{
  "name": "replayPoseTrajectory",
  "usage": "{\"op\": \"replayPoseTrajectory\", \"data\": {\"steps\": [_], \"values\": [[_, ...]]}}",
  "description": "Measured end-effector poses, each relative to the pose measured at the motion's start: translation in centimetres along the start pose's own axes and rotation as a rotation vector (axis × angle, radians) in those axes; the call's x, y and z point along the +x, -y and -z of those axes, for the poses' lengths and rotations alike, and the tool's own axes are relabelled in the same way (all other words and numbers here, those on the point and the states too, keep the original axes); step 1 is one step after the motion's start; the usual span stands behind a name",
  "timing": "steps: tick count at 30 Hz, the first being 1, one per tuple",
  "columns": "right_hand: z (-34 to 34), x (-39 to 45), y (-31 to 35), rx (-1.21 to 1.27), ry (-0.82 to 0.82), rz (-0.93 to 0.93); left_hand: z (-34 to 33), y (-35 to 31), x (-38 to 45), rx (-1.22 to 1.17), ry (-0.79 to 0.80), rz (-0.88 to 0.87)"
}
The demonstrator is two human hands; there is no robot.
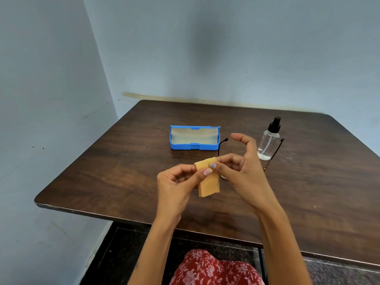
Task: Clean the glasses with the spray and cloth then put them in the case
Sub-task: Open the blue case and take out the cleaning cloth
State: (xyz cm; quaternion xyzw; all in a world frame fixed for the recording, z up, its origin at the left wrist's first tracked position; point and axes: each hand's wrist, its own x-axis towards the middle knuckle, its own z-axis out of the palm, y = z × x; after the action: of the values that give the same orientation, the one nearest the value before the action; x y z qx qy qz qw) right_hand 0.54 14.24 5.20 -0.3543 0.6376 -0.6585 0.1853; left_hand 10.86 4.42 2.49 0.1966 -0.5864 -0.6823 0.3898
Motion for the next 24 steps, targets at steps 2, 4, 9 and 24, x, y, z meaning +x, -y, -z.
{"op": "replayPoseTrajectory", "data": {"steps": [2,4,9,24], "values": [[-0.2,0.0,-0.1,-0.050,-0.036,0.029,0.1,0.1,0.0,0.016,0.000,0.000],[-0.2,0.1,-0.2,-0.084,-0.073,0.043,0.1,0.1,0.0,0.016,0.007,0.012],[0.1,0.1,-0.3,-0.099,-0.027,-0.005,0.1,0.0,0.0,-0.090,0.036,0.106],[1.8,-0.1,-1.1,0.120,0.262,-0.248,1.3,-0.2,-0.1,-0.015,0.185,0.103]]}}
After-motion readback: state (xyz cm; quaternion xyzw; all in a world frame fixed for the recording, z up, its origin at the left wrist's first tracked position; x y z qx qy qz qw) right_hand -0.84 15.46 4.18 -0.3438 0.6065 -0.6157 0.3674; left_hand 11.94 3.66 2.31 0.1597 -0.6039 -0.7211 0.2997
